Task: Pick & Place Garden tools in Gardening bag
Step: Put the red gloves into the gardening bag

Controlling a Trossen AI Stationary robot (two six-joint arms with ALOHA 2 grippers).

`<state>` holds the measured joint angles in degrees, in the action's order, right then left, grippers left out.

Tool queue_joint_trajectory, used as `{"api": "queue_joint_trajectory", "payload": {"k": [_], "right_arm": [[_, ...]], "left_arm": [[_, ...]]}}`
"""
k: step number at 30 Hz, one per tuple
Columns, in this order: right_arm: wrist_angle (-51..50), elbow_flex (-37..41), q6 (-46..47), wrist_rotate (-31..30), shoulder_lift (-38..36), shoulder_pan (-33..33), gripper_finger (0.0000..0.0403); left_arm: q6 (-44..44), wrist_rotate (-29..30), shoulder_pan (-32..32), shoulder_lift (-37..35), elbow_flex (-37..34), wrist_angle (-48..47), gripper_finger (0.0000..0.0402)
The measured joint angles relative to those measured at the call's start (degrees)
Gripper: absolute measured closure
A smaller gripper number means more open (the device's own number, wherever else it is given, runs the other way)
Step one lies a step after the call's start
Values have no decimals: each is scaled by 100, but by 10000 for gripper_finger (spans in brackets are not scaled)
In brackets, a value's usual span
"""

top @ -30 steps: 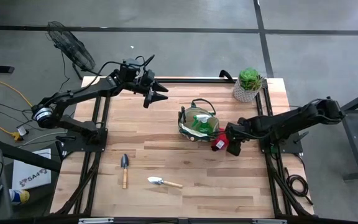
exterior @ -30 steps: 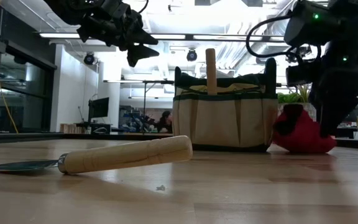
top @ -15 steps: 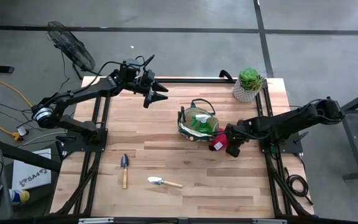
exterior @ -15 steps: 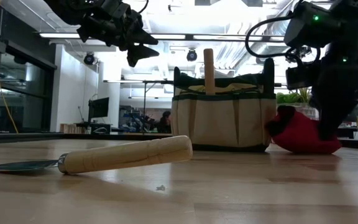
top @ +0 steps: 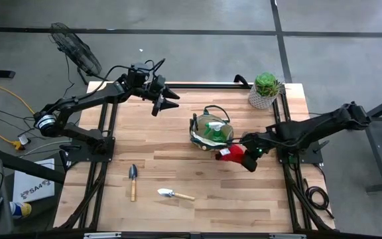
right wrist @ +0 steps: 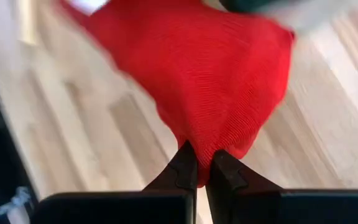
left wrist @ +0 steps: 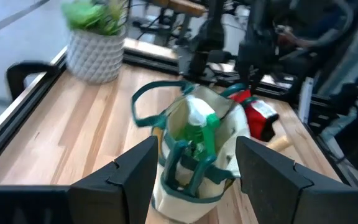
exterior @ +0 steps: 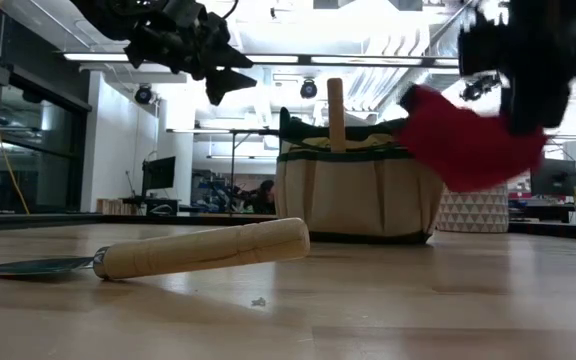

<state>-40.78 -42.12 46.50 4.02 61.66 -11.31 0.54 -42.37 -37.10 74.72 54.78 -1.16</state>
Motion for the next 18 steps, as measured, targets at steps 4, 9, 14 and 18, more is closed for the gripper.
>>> {"api": "queue_joint_trajectory", "payload": {"k": [4,9,14,18], "right_arm": [[-144,-469,154,-527,-89,-201,398],[-81,-942,63,-1159,-89,-218,398],[-41,-1261,-146,-1839,-84,-175,399],[85,-1311,-188,-2055,-84,-98,399]], "left_arm": [[337,-427,4,0,0,264,190],[614,-478,178,0,0,768,190],[675,-457,400,0,0,1203,190],[675,-204,582,2,2,1223,190]]}}
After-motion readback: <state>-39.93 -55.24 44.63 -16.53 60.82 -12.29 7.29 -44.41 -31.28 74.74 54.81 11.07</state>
